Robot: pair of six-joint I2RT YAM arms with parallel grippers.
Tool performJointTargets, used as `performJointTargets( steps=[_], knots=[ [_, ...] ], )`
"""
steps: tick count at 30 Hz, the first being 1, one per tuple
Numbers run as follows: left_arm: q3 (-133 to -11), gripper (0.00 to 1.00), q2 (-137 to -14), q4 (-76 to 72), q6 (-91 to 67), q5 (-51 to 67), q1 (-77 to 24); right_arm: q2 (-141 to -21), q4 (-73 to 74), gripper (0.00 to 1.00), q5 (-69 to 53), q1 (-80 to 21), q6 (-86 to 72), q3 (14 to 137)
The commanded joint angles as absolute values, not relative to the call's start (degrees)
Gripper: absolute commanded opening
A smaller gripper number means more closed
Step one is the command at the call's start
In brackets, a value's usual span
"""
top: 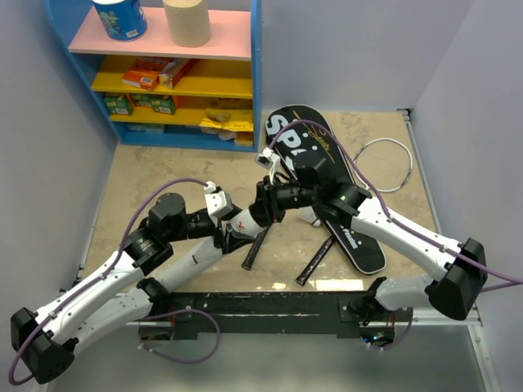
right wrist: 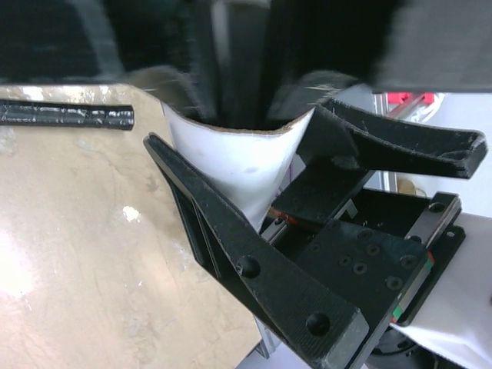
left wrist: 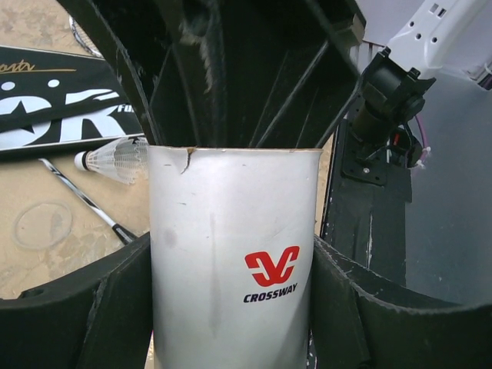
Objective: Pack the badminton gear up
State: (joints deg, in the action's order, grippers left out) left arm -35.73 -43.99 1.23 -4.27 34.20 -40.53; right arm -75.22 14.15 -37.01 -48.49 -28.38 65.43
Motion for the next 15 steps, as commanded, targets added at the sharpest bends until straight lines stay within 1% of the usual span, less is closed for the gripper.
performJointTargets(
  steps=[1,4,6,10,15],
  knots=[
    [-37.0,0.03,-43.2,-6.9,-6.2,33.0,-40.7,-74.8,18.3,0.42,-37.7,-50.8,-26.6,66.7],
    [-37.0,0.03,-43.2,-7.0,-6.2,33.2,-40.5,-73.2,21.9,0.47,-33.6,-50.9,-25.4,69.8],
    [-37.1,0.03,-43.2,-7.0,-6.2,33.3,-40.6,-72.3,24.4,0.49,-30.2,-50.7,-25.0,70.9],
    [-37.0,0.03,-43.4,-6.8,-6.2,33.3,-40.5,-70.1,29.3,0.49,-24.5,-50.0,-24.0,74.7],
    [-37.0,0.03,-43.9,-6.8,-6.2,33.2,-40.6,-69.5,35.0,0.49,-14.6,-48.7,-23.6,79.4]
  ],
)
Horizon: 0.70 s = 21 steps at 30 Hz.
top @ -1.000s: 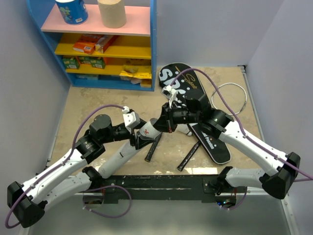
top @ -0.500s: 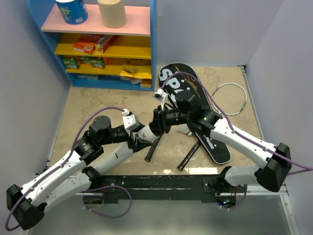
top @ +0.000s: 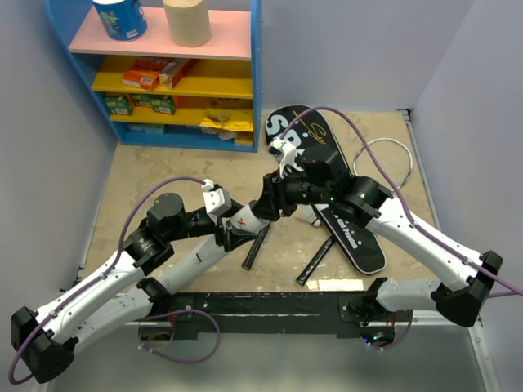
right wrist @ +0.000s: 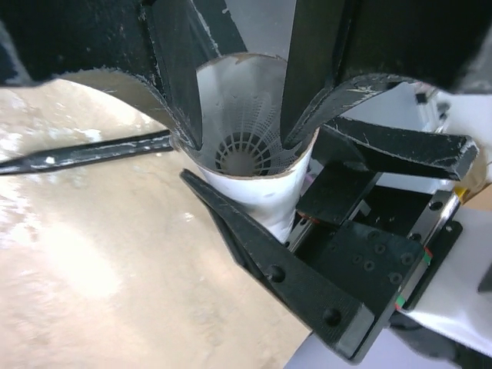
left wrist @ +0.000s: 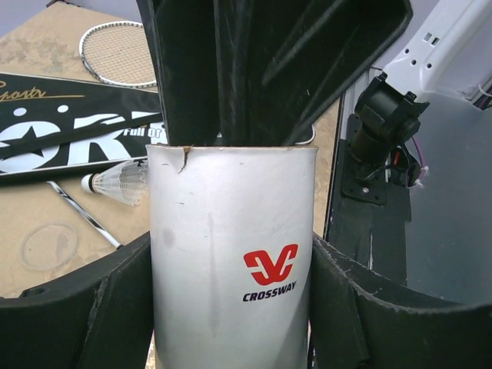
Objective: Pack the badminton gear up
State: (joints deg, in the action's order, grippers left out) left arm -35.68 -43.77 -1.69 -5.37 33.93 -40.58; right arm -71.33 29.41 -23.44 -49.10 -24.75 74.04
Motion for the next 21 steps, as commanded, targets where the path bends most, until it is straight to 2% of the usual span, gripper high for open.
performJointTargets(
  steps=[1,9,15,21],
  knots=[
    [-37.0,0.03,-44.0,-6.8,-6.2,33.3,-40.6,-69.4,36.5,0.49,-11.5,-48.4,-23.3,80.9],
    [-37.1,0.04,-44.2,-6.7,-6.3,33.1,-40.6,-71.4,45.5,0.5,8.7,-45.5,-23.5,86.7],
    [-37.3,0.04,-43.9,-6.3,-6.2,33.1,-40.6,-72.9,44.4,0.52,11.6,-36.8,-24.5,79.3],
    [-37.4,0.04,-42.9,-6.0,-5.9,32.7,-40.6,-78.1,42.5,0.54,18.8,-36.1,-27.7,72.9]
  ],
)
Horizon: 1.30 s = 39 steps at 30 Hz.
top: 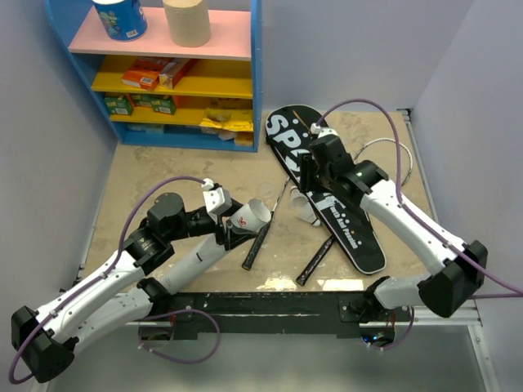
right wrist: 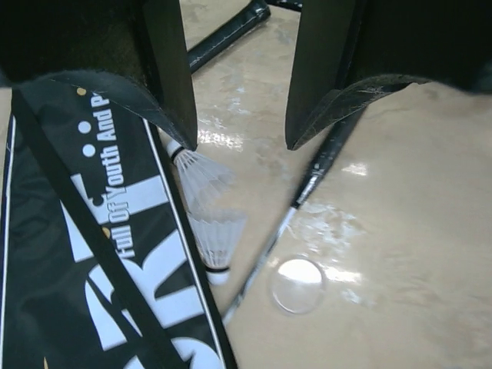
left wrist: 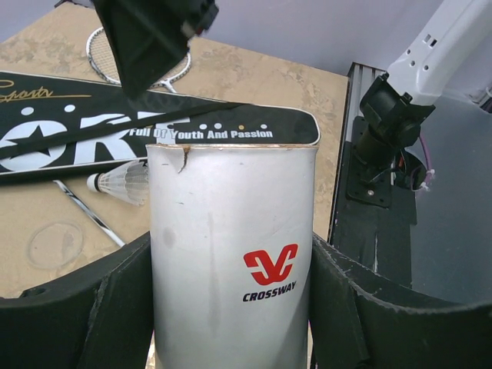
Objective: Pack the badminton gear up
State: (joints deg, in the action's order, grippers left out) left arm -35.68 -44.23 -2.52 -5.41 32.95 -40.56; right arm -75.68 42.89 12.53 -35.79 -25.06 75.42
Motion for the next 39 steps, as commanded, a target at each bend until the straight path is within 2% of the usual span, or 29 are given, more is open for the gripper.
performJointTargets(
  steps=[1,5,12,39],
  knots=[
    [-37.4,0.04,-42.9,-5.8,-5.8,32.7,-40.6,-79.4,42.2,0.54,19.1,-36.0,-28.1,72.0],
    [-37.4,0.04,-42.1,-5.5,-5.7,32.7,-40.6,-81.8,41.4,0.61,20.6,-36.1,-29.8,70.8],
    [-37.5,0.04,-41.7,-5.3,-5.9,33.0,-40.5,-87.4,41.5,0.65,23.5,-36.1,-33.3,70.1],
    [-37.4,0.05,-41.3,-5.8,-6.6,34.6,-40.5,-97.6,37.5,0.63,27.4,-36.2,-42.3,67.2]
  ],
)
